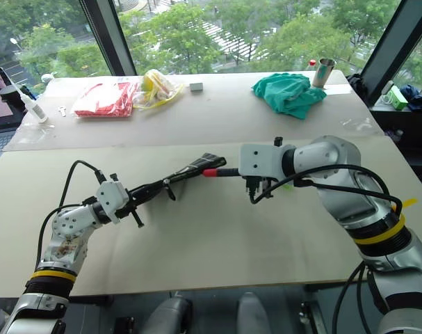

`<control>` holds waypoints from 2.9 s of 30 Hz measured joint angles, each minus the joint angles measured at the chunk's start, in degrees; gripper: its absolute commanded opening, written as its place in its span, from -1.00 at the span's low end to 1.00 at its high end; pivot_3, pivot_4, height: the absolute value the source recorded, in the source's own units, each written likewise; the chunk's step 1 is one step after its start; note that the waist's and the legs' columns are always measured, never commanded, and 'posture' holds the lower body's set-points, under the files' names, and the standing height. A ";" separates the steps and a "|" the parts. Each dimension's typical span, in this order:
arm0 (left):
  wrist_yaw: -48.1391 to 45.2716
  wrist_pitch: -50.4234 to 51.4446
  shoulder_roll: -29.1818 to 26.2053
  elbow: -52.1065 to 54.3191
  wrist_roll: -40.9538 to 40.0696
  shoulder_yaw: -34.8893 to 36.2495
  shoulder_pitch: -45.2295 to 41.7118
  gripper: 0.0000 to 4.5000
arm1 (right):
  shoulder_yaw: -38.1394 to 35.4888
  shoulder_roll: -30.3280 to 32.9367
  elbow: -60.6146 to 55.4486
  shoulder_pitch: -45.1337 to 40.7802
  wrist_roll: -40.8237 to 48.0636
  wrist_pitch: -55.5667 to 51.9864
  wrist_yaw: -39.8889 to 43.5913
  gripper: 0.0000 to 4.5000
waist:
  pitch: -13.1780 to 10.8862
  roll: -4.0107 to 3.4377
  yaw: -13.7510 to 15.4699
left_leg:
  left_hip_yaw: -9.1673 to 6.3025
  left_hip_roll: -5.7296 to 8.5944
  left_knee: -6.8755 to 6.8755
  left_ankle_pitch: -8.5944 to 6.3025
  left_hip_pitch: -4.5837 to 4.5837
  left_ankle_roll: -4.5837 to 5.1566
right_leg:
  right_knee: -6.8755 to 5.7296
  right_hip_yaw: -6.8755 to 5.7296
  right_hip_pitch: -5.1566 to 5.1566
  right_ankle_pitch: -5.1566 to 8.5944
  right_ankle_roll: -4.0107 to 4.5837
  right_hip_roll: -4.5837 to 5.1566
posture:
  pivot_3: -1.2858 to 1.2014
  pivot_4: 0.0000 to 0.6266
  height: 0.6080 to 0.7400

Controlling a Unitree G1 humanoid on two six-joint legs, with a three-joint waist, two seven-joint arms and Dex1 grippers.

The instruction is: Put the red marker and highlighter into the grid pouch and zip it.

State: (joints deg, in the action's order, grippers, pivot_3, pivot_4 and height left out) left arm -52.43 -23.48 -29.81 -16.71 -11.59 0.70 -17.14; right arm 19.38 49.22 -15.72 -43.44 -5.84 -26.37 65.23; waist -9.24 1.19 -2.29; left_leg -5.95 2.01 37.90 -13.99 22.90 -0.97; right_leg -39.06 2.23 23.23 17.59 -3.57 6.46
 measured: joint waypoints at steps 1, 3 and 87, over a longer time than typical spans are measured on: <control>0.00 0.00 0.02 0.00 0.00 0.00 0.00 -1.00 | 0.00 0.03 0.01 -0.17 0.04 0.00 0.13 -0.76 | 0.00 0.00 0.00 | 0.00 0.00 0.00 0.00 0.00 0.00 | 0.00 0.00 0.00 0.00 0.00 0.00 | 0.03 -0.52 1.00; 0.00 0.00 0.08 0.00 0.01 0.00 0.00 -1.00 | -0.01 0.04 0.09 -0.60 0.02 0.01 0.27 -0.76 | 0.00 0.00 0.00 | 0.00 0.00 0.00 0.00 0.00 0.00 | 0.00 0.00 0.00 0.00 0.00 0.00 | 0.03 -0.52 1.00; 0.10 0.05 0.44 0.80 0.17 -0.45 1.36 -1.00 | 3.71 -6.20 12.48 -7.01 -4.64 7.52 3.34 -0.76 | 0.00 0.00 -0.11 | -0.02 0.00 0.01 0.02 -0.01 -0.03 | -0.03 0.00 0.02 0.00 0.00 0.00 | 0.03 -0.52 1.00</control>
State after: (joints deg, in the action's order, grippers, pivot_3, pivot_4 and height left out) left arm -52.33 -23.43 -29.37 -15.91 -11.41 0.26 -15.78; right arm 23.09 43.02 -3.24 -50.45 -10.48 -18.85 68.57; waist -9.24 1.19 -2.40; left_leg -5.97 2.01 37.91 -13.97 22.89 -1.00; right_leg -39.09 2.23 23.24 17.59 -3.57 6.46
